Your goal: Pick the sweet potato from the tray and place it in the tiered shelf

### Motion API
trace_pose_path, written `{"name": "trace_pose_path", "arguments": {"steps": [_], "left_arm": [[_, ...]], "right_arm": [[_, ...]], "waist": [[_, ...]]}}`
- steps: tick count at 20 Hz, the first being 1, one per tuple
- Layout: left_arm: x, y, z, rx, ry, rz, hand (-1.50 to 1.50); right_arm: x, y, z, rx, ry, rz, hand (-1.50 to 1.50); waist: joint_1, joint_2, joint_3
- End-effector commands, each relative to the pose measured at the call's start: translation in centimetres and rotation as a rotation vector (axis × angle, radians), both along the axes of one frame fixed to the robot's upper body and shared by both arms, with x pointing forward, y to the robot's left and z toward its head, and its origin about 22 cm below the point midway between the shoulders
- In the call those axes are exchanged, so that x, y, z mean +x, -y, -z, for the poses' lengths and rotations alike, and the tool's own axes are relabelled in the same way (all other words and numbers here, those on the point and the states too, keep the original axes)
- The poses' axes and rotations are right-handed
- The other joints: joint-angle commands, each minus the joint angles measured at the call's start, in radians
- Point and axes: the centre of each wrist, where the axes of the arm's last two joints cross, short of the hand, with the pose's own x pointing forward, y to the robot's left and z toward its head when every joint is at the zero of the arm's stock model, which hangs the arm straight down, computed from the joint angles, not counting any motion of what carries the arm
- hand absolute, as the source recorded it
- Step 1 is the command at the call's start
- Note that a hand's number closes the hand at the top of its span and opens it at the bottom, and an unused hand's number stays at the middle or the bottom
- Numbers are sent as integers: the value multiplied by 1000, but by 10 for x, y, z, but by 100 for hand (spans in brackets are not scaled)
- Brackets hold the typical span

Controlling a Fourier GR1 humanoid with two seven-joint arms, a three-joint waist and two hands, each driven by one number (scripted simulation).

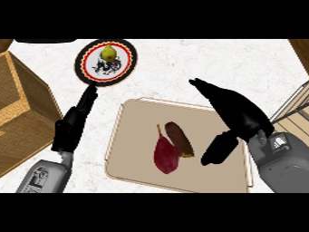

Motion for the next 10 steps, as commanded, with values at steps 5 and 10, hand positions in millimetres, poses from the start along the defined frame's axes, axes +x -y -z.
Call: {"name": "trace_pose_path", "arguments": {"steps": [5,10], "left_arm": [[-13,-11,2,11,11,-7,0],[-15,5,1,-2,3,9,0]], "right_arm": [[-23,-15,-5,-34,-8,26,-150],[-38,-38,9,-57,9,32,-150]], "waist": [[3,2,1],[3,3,1]]}}
